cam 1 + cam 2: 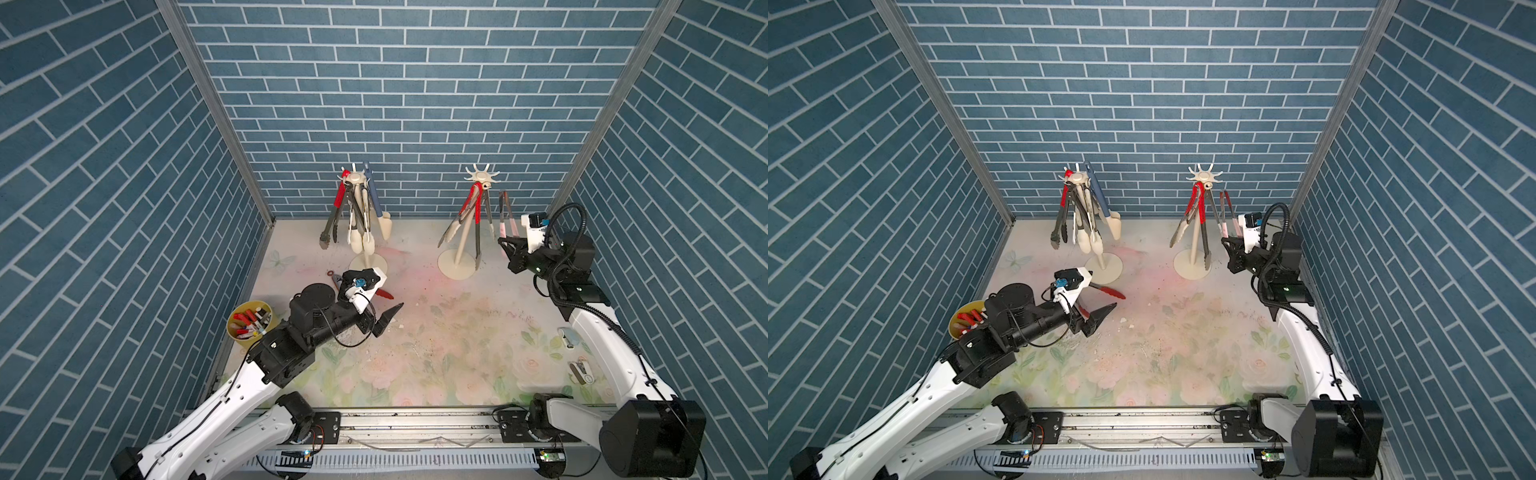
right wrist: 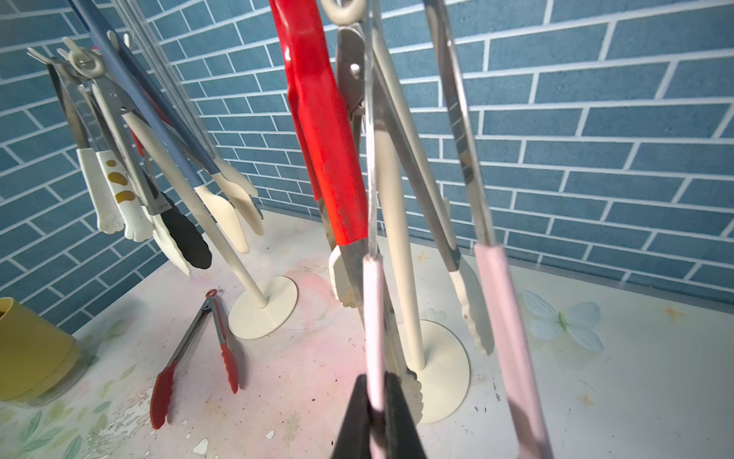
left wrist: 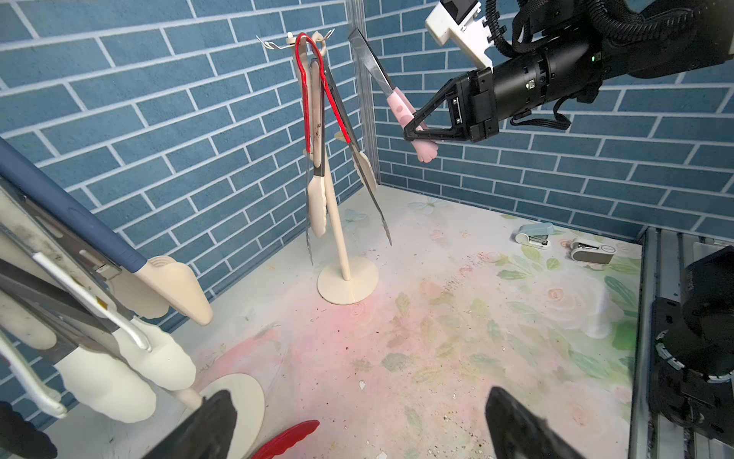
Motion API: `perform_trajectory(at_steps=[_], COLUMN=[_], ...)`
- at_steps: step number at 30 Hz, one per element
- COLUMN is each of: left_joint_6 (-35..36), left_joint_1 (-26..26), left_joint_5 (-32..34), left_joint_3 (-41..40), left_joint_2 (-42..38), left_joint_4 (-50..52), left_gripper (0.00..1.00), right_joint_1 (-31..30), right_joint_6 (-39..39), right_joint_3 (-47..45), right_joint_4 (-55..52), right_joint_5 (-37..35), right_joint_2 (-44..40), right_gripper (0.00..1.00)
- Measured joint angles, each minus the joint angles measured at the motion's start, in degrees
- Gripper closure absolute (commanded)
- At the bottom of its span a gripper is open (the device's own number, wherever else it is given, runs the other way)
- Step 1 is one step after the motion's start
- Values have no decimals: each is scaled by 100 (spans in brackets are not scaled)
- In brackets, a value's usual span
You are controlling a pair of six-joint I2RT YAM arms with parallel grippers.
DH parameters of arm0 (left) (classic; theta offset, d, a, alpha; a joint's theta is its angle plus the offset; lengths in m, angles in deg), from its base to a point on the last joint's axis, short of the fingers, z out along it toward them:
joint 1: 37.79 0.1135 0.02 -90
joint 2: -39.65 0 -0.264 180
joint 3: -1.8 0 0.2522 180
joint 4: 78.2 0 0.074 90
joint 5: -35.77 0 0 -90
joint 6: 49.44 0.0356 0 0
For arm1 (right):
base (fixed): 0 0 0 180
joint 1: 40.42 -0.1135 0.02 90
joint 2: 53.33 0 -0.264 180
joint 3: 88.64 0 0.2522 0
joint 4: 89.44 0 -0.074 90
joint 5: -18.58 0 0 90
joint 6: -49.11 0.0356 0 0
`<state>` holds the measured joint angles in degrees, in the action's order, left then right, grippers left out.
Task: Hang food tongs on kitchen utensil racks
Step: Hang the food tongs on the rack.
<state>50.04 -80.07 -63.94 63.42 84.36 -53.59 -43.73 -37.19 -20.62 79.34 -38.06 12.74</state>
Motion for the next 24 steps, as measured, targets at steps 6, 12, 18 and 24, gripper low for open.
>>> perform_trajectory(at_steps=[6, 12, 18, 24], left_joint_6=[0, 0, 0, 0], left_joint_1=[0, 0, 0, 0], left_joint_5=[-2, -4, -4, -2], left_joint_3=[0, 0, 0, 0], left_joint_2=[0, 0, 0, 0], left_joint_4=[0, 0, 0, 0], left_gripper=[1, 1, 1, 1], right_joint_1=[0, 17, 111, 243], right_joint_6=[-61, -79, -79, -72], right_joint_3=[52, 205, 428, 680], right_joint_4=[55, 55, 50, 44], right_joint_5=[269, 378, 393, 490], right_joint_2=[17, 76, 216, 509], right_gripper=[100, 100, 100, 100])
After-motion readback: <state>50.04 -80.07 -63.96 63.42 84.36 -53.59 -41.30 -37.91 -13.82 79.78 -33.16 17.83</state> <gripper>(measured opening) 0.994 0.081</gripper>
